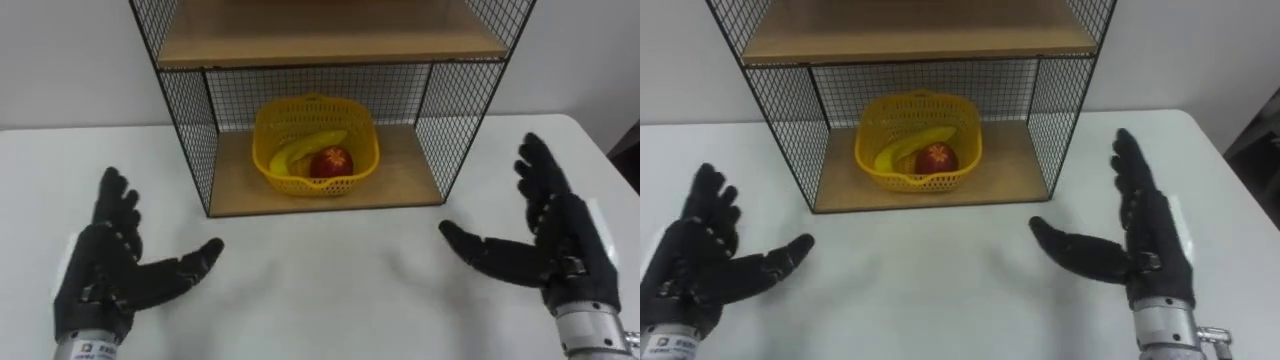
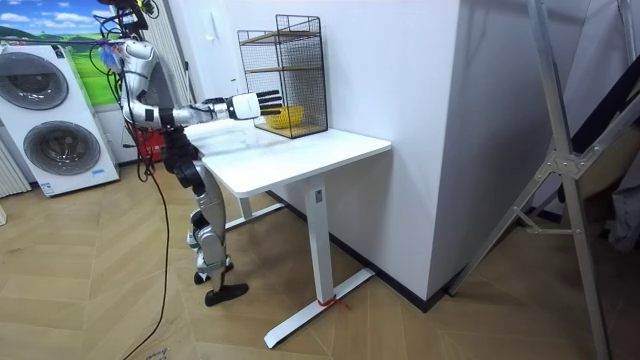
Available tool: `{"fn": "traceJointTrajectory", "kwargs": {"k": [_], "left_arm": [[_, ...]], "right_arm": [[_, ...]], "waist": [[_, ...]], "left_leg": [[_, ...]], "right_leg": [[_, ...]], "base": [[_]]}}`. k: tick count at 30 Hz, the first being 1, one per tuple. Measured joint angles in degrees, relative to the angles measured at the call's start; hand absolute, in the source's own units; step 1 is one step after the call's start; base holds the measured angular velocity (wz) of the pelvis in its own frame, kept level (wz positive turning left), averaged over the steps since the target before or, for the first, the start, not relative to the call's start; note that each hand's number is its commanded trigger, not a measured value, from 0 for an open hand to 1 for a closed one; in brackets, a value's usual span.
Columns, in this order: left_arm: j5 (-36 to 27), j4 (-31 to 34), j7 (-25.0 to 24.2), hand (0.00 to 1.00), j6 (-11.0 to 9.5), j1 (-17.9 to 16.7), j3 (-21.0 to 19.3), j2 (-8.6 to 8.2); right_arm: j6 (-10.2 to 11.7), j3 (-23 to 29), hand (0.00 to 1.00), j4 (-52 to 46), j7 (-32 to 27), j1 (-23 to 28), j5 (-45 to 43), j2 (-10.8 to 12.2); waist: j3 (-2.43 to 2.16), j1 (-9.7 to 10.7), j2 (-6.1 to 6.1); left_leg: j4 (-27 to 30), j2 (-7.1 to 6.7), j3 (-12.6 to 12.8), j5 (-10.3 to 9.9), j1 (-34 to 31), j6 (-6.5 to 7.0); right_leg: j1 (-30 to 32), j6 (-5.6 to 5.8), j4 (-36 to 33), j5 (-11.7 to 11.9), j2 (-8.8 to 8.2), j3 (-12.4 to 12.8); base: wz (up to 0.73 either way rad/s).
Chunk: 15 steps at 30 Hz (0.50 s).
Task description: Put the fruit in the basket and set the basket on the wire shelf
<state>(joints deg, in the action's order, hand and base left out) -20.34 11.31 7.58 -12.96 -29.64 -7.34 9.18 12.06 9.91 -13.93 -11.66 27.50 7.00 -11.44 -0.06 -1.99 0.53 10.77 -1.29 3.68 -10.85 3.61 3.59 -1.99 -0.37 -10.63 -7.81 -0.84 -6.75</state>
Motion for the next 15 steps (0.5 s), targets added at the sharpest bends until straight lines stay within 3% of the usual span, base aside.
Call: {"fn": "traceJointTrajectory", "kwargs": {"k": [2,5,8,11,15], "left_arm": [[-0.87,0.00,3.52,0.00,-0.72,0.00,-4.25,-0.20],[-1.56,0.00,10.08,0.00,-3.40,0.02,-12.39,-0.39],[-1.81,0.58,16.81,0.00,-4.53,0.57,-20.87,-0.46],[-2.05,0.87,23.88,0.00,-6.26,0.62,-28.12,-0.14],[-3.79,0.87,32.19,0.00,-6.43,0.90,-35.46,1.18]], "right_arm": [[1.18,3.12,0.00,0.01,-4.46,0.00,0.72,-0.05],[3.60,8.41,0.00,0.24,-12.30,0.31,-0.05,-0.04],[4.05,15.13,0.00,0.17,-18.83,0.42,-0.62,-0.20],[5.09,20.37,0.00,0.17,-24.86,0.75,0.38,-2.13],[5.85,26.89,0.00,2.11,-31.50,-0.02,2.50,-4.55]], "waist": [[0.08,-0.21,-0.20],[0.09,-0.34,-0.30],[-0.07,-1.18,-0.60],[-0.06,-1.60,-0.60],[0.00,-1.71,-0.35]], "left_leg": [[-0.09,-0.05,-0.25,0.04,-0.01,-0.03],[-0.16,-0.14,-0.52,0.07,-0.07,-0.05],[-0.19,-0.20,-0.48,0.07,-0.06,-0.05],[-0.17,-0.33,-0.52,0.08,-0.08,-0.03],[0.09,-0.52,-0.93,0.03,-0.34,-0.03]], "right_leg": [[-0.02,-0.01,-0.02,0.00,0.02,0.03],[0.15,0.01,-0.03,-0.06,-0.03,0.12],[0.51,0.08,-0.36,-0.24,-0.03,0.29],[0.92,0.09,-1.22,-0.68,-0.23,0.16],[1.13,0.28,-2.18,-1.54,-0.74,-0.05]], "base": [[0.05],[0.01],[-0.02],[0.01],[0.06]]}}
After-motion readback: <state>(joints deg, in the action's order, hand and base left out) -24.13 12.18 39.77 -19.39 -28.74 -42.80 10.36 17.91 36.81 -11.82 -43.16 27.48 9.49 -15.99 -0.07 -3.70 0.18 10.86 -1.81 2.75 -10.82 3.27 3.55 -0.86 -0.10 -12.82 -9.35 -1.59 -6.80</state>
